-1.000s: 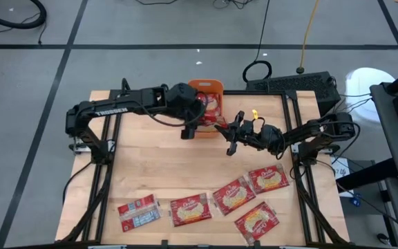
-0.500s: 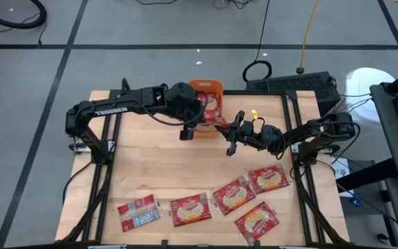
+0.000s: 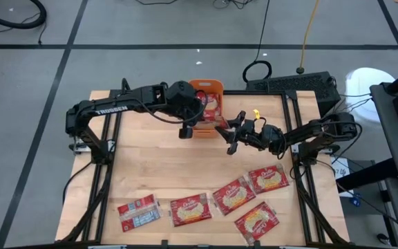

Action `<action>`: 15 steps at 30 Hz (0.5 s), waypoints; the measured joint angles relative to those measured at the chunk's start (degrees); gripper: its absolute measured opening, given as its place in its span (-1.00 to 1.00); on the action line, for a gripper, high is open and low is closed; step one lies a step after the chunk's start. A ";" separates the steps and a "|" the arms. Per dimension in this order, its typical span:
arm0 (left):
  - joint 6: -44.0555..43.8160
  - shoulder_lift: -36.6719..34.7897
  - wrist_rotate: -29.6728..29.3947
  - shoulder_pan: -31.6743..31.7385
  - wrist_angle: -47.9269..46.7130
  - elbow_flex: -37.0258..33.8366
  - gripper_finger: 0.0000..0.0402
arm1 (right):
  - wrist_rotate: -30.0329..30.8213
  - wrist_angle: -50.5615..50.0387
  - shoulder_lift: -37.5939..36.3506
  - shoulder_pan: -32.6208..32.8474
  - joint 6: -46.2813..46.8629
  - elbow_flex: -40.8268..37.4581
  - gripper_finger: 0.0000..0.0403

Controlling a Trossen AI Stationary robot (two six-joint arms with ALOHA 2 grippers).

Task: Sort popcorn bags into baskets
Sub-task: Put the red popcorn bag into the orange bin

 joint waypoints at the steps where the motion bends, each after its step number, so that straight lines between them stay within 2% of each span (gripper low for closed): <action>1: 0.02 0.00 0.01 0.31 -0.27 0.00 -0.91 | 0.05 -0.11 -0.25 0.00 0.22 -0.09 -0.25; 6: -0.04 0.00 1.10 2.25 -0.98 0.00 -0.84 | 4.41 -5.14 -4.25 0.00 0.35 -1.57 -0.14; 10: -0.04 0.00 2.10 3.43 -1.75 0.00 -0.85 | 4.75 -13.27 -9.06 0.26 -0.87 -2.00 -0.13; 12: -0.04 0.00 2.21 4.05 -2.64 0.00 -0.90 | 6.49 -19.07 -12.81 0.81 -1.46 -1.51 -0.13; 15: -0.06 0.00 2.19 5.06 -2.92 0.00 -0.91 | 9.84 -36.69 -19.19 1.67 -2.87 3.45 -0.13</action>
